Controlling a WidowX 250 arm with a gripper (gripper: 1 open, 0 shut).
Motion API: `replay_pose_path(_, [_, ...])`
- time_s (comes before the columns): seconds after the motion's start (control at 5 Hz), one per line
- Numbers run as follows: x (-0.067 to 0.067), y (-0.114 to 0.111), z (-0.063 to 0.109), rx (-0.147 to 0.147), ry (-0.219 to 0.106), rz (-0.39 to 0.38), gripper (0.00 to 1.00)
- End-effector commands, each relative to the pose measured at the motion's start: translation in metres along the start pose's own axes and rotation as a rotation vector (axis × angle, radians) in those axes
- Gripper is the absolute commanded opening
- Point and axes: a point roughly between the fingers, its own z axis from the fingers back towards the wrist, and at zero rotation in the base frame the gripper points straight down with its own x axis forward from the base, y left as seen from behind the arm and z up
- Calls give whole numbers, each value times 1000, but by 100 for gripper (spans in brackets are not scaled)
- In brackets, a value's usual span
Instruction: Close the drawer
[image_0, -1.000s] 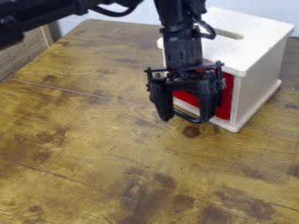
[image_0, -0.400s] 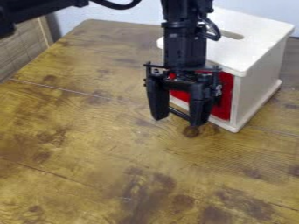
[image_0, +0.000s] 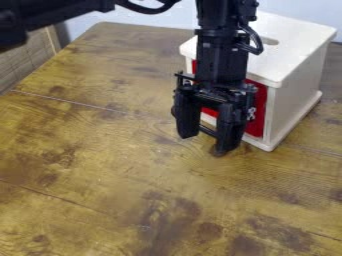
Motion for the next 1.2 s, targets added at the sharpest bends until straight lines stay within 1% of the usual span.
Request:
replay_pose_path(0.0, [-8,-16,34,40,-98,-56,100])
replay_pose_path(0.2, [-10,-18,40,51,-112,-72,100])
replay_pose_path(0.4, [-14,-22,52,60,-128,-82,100])
replay_pose_path(0.6, [-19,-23,64,71,-150,-90,100])
replay_pose_path(0.8, [-19,-20,63,81,-157,-122,100])
replay_pose_path(1.0, [-17,-18,59,88,-154,-154,100])
